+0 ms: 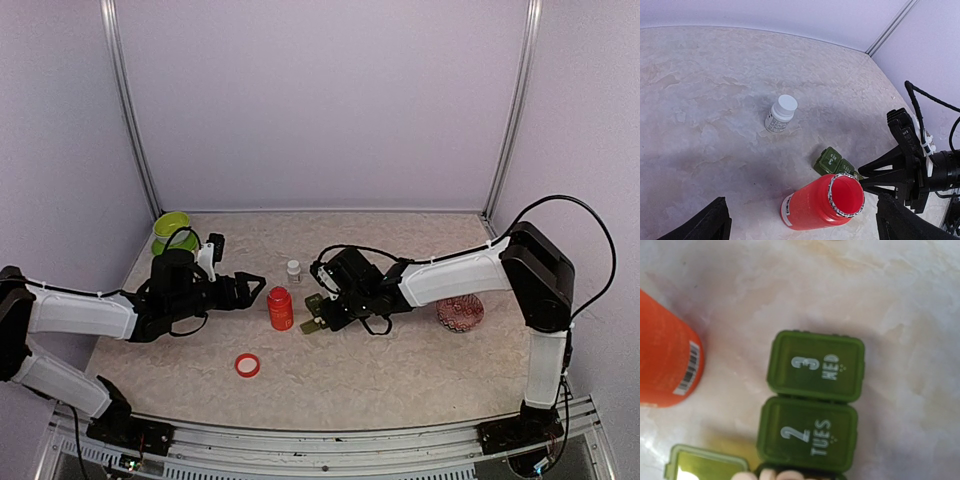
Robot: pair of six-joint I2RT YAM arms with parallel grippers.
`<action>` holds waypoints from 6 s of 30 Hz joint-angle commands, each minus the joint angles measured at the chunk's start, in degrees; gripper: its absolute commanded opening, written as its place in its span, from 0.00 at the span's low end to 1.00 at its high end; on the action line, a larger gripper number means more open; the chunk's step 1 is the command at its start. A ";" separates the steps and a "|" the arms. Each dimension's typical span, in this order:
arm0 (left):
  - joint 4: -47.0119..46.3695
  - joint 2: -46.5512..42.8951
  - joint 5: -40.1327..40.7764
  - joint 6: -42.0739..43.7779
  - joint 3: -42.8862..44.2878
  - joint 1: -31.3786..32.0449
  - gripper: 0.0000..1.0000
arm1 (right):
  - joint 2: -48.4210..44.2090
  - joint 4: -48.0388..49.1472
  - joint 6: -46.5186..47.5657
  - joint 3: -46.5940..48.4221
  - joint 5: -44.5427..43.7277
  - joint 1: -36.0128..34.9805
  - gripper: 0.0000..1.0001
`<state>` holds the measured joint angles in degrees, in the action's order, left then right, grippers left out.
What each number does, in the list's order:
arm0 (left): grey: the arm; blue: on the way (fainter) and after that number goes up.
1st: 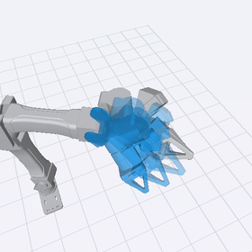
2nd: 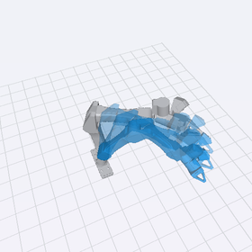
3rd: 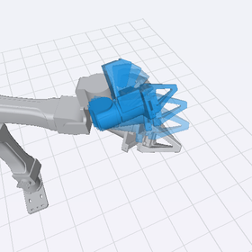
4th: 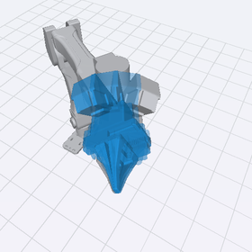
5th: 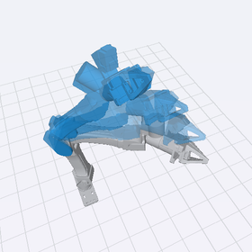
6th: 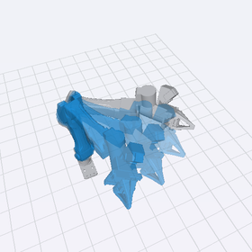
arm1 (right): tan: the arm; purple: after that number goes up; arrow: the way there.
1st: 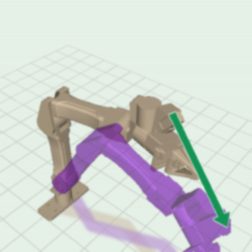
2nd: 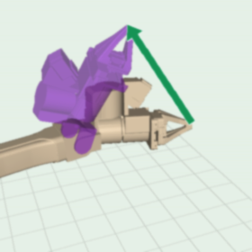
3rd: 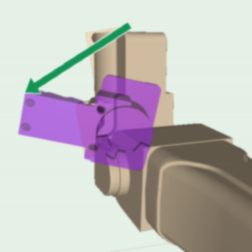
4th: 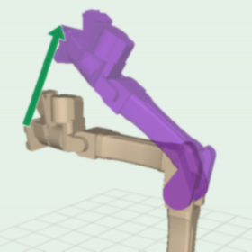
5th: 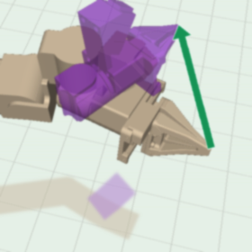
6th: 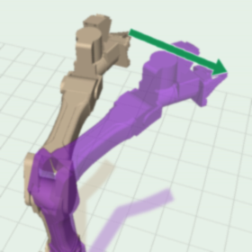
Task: Sort the pills into containers
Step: Pick up the pill from the compartment of the pill container, then place the pill in the pill bottle, then adjust the pill container at the center of the board.
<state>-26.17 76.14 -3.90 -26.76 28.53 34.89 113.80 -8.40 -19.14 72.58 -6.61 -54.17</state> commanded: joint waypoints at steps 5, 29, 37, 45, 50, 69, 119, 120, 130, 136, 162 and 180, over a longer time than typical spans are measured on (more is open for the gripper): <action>-1.76 0.37 -0.41 -0.22 -0.46 -0.28 0.99 | 2.01 -0.01 0.03 1.40 0.45 0.73 0.26; -1.78 0.08 -0.58 -0.23 -0.55 -0.29 0.99 | 0.66 1.78 -0.08 0.33 1.51 0.80 0.06; -1.78 0.15 -0.70 -0.27 -0.52 -0.28 0.99 | -2.07 0.94 0.44 1.05 1.49 0.80 0.06; -1.86 0.31 -0.82 -0.32 -0.57 -0.25 0.99 | -4.23 -0.07 1.01 1.81 1.02 0.73 0.07; -2.04 0.64 -0.93 -0.43 -0.56 -0.33 0.99 | -4.72 -0.15 1.37 3.07 1.73 0.35 0.07; -2.11 0.63 -1.15 -0.40 -0.52 -0.27 0.99 | -1.27 -0.10 4.73 15.65 5.05 -4.92 0.08; -2.42 1.06 -1.43 -0.49 -0.52 -0.25 0.99 | -2.56 -0.45 1.50 1.24 -3.13 -4.67 0.30; -2.39 1.06 -1.38 -0.53 -0.52 -0.22 0.99 | -2.24 -0.43 1.53 1.49 -3.10 -4.63 0.30; -2.31 0.81 -1.29 -0.45 -0.51 -0.24 0.99 | 0.77 -1.35 1.43 4.05 -3.69 -4.57 0.30; -2.26 0.80 -1.39 -0.42 -0.56 -0.27 0.99 | 2.13 -1.62 1.12 4.48 -3.13 -4.54 0.30; -2.43 0.90 -1.53 -0.48 -0.53 -0.27 0.99 | 4.45 -1.55 0.78 4.98 -3.41 -4.15 0.23; -2.57 1.64 -1.55 -0.51 -0.48 -0.26 0.99 | 3.29 -2.67 1.27 4.78 -4.51 -3.75 0.12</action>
<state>-26.63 76.95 -4.75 -26.98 28.53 34.87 117.12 -9.85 -17.82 76.34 -9.91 -58.33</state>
